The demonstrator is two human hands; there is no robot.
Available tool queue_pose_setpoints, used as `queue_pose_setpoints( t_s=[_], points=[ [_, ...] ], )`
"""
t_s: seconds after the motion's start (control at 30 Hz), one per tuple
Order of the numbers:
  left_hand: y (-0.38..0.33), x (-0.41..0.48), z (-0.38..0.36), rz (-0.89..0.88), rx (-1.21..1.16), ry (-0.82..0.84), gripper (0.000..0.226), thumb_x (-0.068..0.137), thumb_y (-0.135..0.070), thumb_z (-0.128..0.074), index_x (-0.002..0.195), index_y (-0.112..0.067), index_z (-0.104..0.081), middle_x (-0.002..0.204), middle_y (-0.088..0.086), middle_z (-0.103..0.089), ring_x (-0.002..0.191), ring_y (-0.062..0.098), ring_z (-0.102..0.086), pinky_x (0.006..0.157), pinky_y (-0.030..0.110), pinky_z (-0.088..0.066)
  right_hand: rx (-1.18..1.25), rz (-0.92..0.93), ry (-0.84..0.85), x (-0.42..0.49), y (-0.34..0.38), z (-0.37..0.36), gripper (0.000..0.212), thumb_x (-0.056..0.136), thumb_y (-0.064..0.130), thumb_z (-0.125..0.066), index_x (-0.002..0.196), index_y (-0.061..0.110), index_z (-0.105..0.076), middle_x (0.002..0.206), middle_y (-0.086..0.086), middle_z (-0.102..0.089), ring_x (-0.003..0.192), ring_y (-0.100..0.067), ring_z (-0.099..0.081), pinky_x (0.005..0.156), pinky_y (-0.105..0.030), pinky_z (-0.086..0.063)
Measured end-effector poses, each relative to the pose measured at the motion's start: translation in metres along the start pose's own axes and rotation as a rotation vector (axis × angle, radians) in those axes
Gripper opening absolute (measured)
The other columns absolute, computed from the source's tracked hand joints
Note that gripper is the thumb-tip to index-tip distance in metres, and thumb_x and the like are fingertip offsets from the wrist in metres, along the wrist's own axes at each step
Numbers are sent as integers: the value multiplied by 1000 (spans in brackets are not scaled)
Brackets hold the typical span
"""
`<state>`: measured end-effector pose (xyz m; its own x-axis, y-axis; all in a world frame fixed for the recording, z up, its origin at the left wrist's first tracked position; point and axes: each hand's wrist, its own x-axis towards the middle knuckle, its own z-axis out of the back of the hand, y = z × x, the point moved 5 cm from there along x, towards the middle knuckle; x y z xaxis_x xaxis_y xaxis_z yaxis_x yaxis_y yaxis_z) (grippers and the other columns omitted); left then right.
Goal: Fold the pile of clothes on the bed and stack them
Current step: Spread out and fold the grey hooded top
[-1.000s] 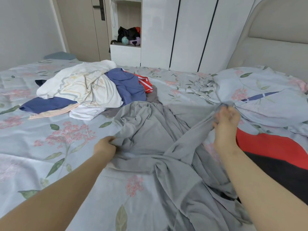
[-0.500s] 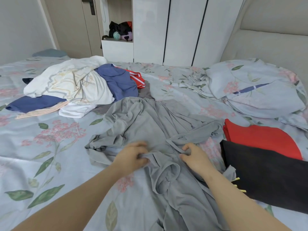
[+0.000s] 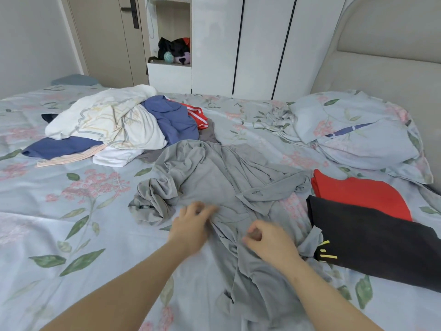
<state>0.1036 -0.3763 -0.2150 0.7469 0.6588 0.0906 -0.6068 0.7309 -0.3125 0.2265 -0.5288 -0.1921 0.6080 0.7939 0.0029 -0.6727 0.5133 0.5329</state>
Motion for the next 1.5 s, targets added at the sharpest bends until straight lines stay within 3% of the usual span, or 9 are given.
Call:
queue_pose_setpoints(
  t_s=[0.2,0.37,0.57,0.73,0.87,1.03,1.23,1.37,1.5],
  points=[
    [-7,6,-4,52,-304,13,24,92,-11,-46,105,-15,-66,107,7,-62,107,27,-55,84,28,-40,-220,63,129,-26,-2,-6,25,82,48,-63,101,33,-60,107,15,-55,115,-13,-40,92,-29,-29],
    [22,-21,43,242,-774,-98,25,96,-3,-37,100,-11,-60,80,7,-64,79,25,-61,77,33,-53,171,179,76,-30,36,-3,22,86,22,-64,69,27,-52,65,13,-52,69,-5,-48,68,-23,-38],
    [71,-72,49,677,-1530,-273,15,103,-25,-34,102,-18,-48,98,13,-54,77,27,-54,65,38,-50,344,31,107,-39,47,-24,7,90,27,-60,94,24,-57,96,9,-61,88,-5,-56,72,-13,-41],
    [49,-96,27,543,-1339,-4,56,90,-19,-64,133,-31,-30,95,6,-59,78,21,-60,73,32,-55,-74,-72,-156,-58,15,-13,25,89,25,-55,114,21,-56,116,2,-58,112,-19,-50,94,-32,-38],
    [21,-102,17,379,-961,244,21,84,-2,-66,98,-17,-59,85,1,-55,74,10,-54,59,9,-45,-91,-87,-200,-75,0,-4,32,82,16,-56,113,24,-52,119,8,-52,118,-18,-40,98,-30,-26],
    [28,-105,21,569,-1421,12,18,90,0,-57,78,-13,-55,75,8,-56,66,20,-54,60,28,-46,-92,-78,22,-81,-12,-11,50,81,26,-62,125,29,-39,114,15,-43,115,-19,-43,92,-33,-35],
    [66,-109,36,758,-1426,-292,13,91,-12,-62,96,-18,-52,102,17,-58,76,25,-57,62,33,-49,423,38,-8,-63,25,10,18,87,10,-63,80,26,-62,71,6,-61,62,-4,-53,57,-13,-42],
    [55,-103,37,458,-1339,-147,62,81,-20,-74,131,-30,-39,136,5,-45,118,23,-50,98,39,-45,1173,-172,-92,-46,32,12,49,92,4,-55,136,22,-41,114,-4,-58,97,-16,-62,78,-21,-48],
    [37,-106,21,173,-771,167,107,46,-49,-79,138,-44,-26,154,-5,4,143,14,-4,114,33,-21,877,-120,-115,-53,24,0,57,87,-2,-58,133,26,-38,121,7,-44,105,-9,-55,67,-8,-46]
  ],
)
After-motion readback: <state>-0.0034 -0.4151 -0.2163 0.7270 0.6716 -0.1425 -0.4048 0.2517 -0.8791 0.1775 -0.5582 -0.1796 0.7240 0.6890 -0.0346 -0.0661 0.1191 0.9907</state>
